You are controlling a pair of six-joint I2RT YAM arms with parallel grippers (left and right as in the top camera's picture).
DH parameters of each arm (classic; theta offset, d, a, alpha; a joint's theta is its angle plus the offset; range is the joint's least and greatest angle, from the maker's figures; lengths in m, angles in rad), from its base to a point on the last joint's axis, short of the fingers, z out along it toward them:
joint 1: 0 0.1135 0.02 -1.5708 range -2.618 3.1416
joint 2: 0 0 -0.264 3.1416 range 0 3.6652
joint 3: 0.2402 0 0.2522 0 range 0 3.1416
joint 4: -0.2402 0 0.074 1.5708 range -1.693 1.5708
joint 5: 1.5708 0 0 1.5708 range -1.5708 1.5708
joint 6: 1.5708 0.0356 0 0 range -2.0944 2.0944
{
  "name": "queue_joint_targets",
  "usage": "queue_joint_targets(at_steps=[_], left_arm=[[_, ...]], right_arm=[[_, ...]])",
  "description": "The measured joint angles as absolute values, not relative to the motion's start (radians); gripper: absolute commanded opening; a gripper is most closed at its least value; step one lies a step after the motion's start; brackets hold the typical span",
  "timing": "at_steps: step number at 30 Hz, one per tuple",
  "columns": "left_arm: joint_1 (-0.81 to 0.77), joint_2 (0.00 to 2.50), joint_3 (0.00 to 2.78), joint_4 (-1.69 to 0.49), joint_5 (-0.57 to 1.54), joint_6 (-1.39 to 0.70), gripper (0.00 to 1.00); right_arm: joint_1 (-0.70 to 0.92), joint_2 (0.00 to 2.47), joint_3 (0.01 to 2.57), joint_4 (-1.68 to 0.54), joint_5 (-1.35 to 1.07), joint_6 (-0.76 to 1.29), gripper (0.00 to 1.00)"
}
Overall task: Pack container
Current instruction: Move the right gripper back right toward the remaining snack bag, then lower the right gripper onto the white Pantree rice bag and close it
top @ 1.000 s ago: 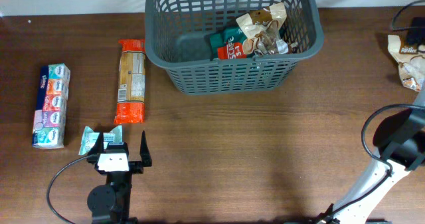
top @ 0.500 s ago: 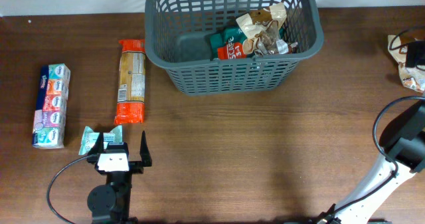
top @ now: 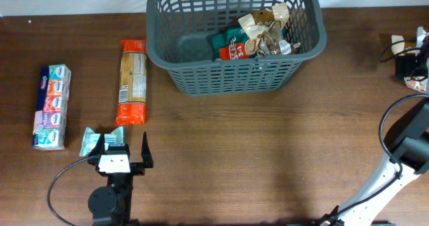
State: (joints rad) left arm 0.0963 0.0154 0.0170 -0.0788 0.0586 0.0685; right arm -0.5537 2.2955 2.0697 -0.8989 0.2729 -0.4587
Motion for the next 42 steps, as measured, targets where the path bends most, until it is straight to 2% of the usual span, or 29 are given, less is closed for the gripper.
queue_joint_targets(at_steps=[10, 20, 42], left_arm=[[0.096, 0.015, 0.017, -0.079, 0.058, 0.068, 0.99], [0.096, 0.015, 0.017, -0.079, 0.058, 0.068, 0.99], [0.096, 0.015, 0.017, -0.079, 0.058, 0.068, 0.99]], right_arm=[[-0.554, 2.33, 2.07, -0.863, 0.173, -0.49, 0.99], [-0.559, 2.42, 2.069, -0.804, 0.178, -0.501, 0.99], [-0.642, 2.42, 2.069, -0.791, 0.177, -0.501, 0.99]])
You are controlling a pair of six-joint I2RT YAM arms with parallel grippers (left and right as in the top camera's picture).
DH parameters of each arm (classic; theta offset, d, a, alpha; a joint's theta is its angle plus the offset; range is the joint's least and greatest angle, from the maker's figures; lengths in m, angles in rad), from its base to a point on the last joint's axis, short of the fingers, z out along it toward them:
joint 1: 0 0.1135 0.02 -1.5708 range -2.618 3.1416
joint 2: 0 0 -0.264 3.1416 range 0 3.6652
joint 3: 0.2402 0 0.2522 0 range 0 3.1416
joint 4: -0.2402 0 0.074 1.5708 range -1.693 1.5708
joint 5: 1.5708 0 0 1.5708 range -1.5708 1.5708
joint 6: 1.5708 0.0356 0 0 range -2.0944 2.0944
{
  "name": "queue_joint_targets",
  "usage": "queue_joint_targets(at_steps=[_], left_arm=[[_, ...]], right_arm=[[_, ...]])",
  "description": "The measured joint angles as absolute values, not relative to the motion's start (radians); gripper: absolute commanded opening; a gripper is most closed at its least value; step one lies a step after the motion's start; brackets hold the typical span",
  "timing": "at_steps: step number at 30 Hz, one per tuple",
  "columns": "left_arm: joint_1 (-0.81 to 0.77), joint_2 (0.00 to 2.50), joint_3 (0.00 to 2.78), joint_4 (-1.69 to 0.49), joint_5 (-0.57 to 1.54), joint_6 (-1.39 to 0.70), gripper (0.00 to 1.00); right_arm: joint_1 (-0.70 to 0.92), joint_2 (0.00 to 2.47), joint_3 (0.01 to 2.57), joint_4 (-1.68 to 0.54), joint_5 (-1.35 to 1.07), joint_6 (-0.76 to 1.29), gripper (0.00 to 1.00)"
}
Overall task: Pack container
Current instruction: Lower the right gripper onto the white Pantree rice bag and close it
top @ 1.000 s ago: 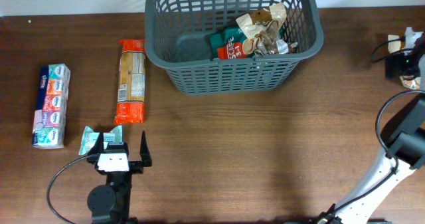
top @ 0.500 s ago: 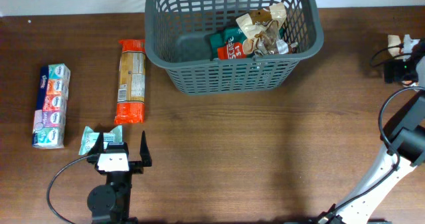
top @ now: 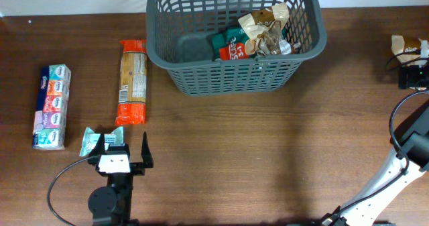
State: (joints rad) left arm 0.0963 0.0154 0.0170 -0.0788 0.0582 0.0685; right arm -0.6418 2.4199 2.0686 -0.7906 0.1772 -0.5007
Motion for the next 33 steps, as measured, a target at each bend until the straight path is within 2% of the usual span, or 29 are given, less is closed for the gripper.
queue_joint_targets(at_steps=[33], left_arm=[[0.096, 0.015, 0.017, -0.079, 0.058, 0.068, 0.99]], right_arm=[[-0.641, 2.466, 2.069, -0.676, 0.098, -0.439, 0.99]])
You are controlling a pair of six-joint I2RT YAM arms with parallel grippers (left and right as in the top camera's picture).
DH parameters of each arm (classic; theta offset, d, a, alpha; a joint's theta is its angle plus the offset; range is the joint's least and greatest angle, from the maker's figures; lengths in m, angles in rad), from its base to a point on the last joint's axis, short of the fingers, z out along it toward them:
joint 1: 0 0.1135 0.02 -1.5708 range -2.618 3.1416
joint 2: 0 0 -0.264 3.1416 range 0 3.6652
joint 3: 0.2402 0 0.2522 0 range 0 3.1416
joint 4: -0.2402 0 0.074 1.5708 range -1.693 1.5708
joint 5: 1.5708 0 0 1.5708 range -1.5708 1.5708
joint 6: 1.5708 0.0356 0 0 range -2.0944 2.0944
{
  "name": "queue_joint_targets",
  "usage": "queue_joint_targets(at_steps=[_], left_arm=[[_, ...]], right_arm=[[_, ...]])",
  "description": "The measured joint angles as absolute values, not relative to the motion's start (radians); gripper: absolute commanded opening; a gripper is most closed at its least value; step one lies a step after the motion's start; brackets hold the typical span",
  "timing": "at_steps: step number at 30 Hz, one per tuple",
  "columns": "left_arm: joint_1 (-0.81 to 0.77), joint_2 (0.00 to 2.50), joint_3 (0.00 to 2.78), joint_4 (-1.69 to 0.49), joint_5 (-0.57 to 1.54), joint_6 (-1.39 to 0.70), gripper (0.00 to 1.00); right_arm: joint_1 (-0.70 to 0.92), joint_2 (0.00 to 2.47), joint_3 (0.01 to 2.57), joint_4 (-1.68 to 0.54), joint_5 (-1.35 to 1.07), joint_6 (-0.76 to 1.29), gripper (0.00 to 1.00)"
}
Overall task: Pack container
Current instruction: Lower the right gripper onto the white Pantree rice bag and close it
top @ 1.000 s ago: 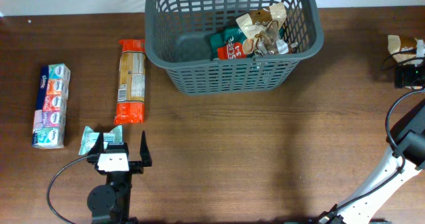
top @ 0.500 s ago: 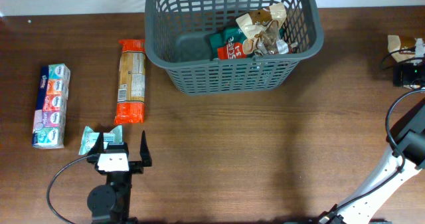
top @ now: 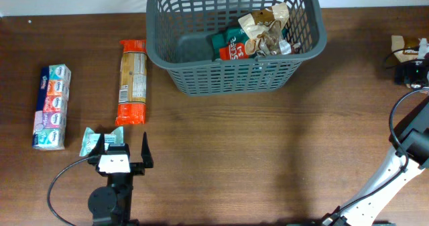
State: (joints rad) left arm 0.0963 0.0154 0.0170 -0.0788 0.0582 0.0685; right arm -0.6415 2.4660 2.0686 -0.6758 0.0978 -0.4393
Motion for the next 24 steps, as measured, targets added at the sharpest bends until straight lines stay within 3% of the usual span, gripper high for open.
queue_joint_targets(at_steps=[17, 20, 24], left_arm=[[0.096, 0.015, 0.017, -0.079, 0.058, 0.068, 0.99], [0.096, 0.015, 0.017, -0.079, 0.058, 0.068, 0.99], [0.096, 0.015, 0.017, -0.079, 0.059, 0.068, 0.99]], right_arm=[[-0.641, 2.481, 2.069, -0.682, 0.054, -0.393, 1.0], [-0.642, 2.482, 2.069, -0.672, 0.056, -0.395, 0.84], [-0.642, 2.485, 2.069, -0.667, 0.062, -0.393, 0.78]])
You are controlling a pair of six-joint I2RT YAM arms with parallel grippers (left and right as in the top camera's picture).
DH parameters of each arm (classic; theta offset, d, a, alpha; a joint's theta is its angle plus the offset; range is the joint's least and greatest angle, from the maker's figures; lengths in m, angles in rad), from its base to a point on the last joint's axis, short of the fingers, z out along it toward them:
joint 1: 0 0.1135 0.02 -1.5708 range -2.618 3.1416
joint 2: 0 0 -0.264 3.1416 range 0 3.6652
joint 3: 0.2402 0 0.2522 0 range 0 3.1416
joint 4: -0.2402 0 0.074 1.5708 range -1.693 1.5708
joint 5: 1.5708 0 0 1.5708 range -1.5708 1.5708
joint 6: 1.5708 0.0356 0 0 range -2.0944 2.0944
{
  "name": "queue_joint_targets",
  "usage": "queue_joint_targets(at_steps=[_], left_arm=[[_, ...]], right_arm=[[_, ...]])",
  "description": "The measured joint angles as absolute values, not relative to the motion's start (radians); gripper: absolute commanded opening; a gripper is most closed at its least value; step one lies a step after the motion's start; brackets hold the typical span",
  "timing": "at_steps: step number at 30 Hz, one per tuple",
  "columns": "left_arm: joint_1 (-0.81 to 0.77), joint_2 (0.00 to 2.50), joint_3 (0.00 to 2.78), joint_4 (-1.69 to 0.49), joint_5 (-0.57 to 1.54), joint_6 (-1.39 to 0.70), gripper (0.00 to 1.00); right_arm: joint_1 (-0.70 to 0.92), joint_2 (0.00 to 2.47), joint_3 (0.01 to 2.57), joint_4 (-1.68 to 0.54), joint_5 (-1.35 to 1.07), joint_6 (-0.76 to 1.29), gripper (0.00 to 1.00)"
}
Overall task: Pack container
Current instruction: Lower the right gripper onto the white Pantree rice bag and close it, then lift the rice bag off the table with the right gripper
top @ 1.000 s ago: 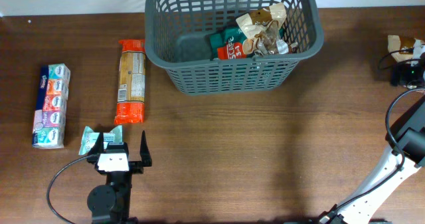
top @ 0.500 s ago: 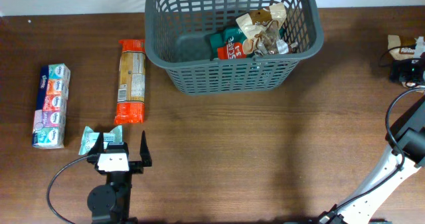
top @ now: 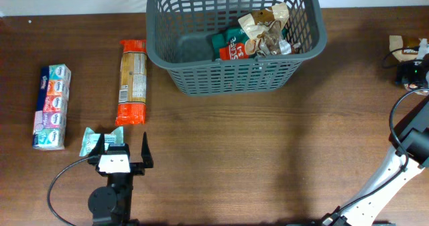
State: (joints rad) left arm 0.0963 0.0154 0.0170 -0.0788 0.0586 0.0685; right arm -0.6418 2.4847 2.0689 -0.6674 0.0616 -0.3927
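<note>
A grey mesh basket point(top: 201, 78) stands at the back centre and holds a green packet point(top: 231, 49) and crumpled brown snack bags point(top: 265, 28). On the table to its left lie an orange noodle packet point(top: 132, 82), a multicoloured tissue pack point(top: 52, 106) and a small teal sachet point(top: 90, 142). My left gripper point(top: 124, 149) stands open near the front left, its left finger next to the sachet, holding nothing. My right gripper point(top: 417, 68) is at the far right edge, against a brown packet point(top: 402, 49) lying there. Its jaws are hidden by the wrist.
The right arm's white link point(top: 385, 179) and black cable point(top: 402, 129) rise from the front right corner. A cable loop point(top: 57, 186) lies beside the left arm's base. White wall runs along the back edge.
The right gripper has shifted only slightly beside the brown packet at the right edge. The left arm and all items on the left have not moved.
At first the right gripper sat over the brown packet at the far right, covering most of it. Then it was drawn back toward the front with the packet lying in full view. Since then it has been against the packet again. The left arm stayed still throughout.
</note>
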Motion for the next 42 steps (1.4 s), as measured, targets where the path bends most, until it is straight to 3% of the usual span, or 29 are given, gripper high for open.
queue_joint_targets(at_steps=[5, 6, 7, 8, 9, 18, 19, 22, 23, 25, 26, 42], left_arm=[[0.096, 0.015, 0.017, -0.079, 0.058, 0.068, 0.99], [0.096, 0.015, 0.017, -0.079, 0.059, 0.068, 0.99], [0.096, 0.015, 0.017, -0.079, 0.058, 0.068, 0.99], [0.096, 0.015, 0.017, -0.079, 0.058, 0.068, 0.99], [0.096, 0.015, 0.017, -0.079, 0.058, 0.068, 0.99], [0.096, 0.015, 0.017, -0.079, 0.058, 0.068, 0.99], [0.096, 0.015, 0.017, -0.079, 0.058, 0.068, 0.99], [0.096, 0.015, 0.017, -0.078, 0.058, 0.068, 0.99], [0.096, 0.015, 0.017, -0.079, 0.059, 0.068, 0.99], [0.096, 0.015, 0.017, -0.079, 0.059, 0.068, 0.99], [0.096, 0.015, 0.017, -0.079, 0.059, 0.068, 0.99], [0.096, 0.015, 0.017, -0.079, 0.058, 0.068, 0.99]], right_arm=[[-0.642, 2.485, 2.069, -0.667, 0.062, -0.392, 0.78], [-0.642, 2.485, 2.069, -0.667, 0.062, -0.392, 0.61], [-0.642, 2.485, 2.069, -0.667, 0.062, -0.396, 0.61], [-0.642, 2.485, 2.069, -0.662, 0.065, -0.389, 0.83], [-0.642, 2.485, 2.069, -0.662, 0.062, -0.378, 0.99], [-0.641, 2.486, 2.071, -0.664, 0.049, -0.362, 0.99], [-0.641, 2.486, 2.071, -0.664, 0.048, -0.362, 0.91], [-0.641, 2.487, 2.071, -0.663, 0.051, -0.366, 0.42], [-0.641, 2.487, 2.071, -0.663, 0.051, -0.365, 0.35], [-0.641, 2.487, 2.072, -0.66, 0.057, -0.369, 0.09], [-0.642, 2.487, 2.073, -0.657, 0.058, -0.368, 0.04], [-0.643, 2.487, 2.095, -0.665, 0.056, -0.258, 0.04]])
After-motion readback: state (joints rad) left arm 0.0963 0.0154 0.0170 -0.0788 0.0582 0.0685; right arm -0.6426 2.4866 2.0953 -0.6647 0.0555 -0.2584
